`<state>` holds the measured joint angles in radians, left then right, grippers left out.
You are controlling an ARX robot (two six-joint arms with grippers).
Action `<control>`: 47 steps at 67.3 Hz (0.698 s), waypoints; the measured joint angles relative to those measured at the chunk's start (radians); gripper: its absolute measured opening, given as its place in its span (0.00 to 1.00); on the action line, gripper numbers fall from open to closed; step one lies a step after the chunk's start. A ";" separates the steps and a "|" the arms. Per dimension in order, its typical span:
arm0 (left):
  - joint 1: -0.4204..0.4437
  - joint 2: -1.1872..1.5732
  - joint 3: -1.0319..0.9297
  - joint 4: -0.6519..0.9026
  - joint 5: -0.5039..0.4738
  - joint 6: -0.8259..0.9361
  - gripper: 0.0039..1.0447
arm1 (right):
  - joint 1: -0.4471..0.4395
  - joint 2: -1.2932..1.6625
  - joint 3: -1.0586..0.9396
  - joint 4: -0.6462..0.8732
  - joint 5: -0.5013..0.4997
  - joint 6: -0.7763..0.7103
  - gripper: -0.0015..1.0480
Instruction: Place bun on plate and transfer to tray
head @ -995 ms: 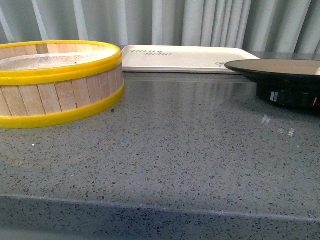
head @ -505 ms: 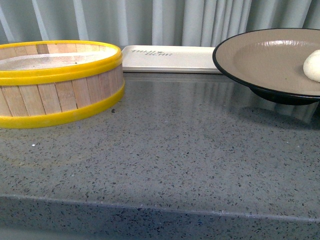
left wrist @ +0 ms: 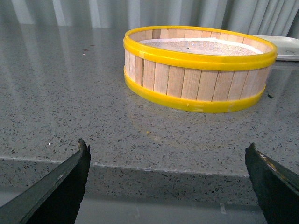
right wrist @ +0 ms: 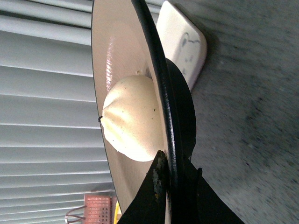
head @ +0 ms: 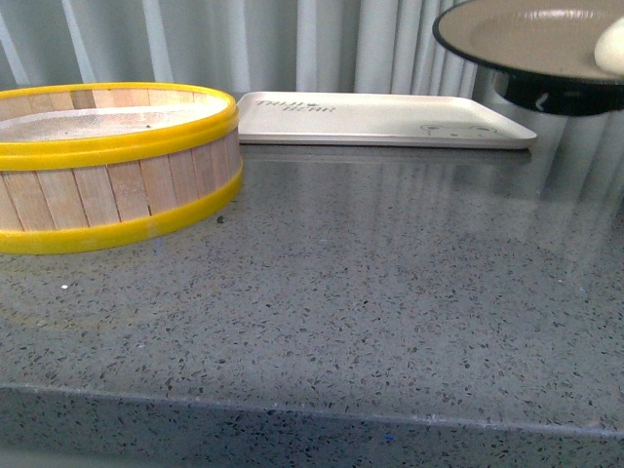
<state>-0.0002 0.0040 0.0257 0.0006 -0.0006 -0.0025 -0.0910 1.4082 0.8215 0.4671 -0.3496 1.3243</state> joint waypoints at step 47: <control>0.000 0.000 0.000 0.000 0.000 0.000 0.94 | 0.097 0.511 0.777 -0.414 0.103 0.220 0.03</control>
<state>-0.0002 0.0040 0.0257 0.0006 -0.0006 -0.0025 0.0055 1.9190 1.5982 0.0528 -0.2470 1.5440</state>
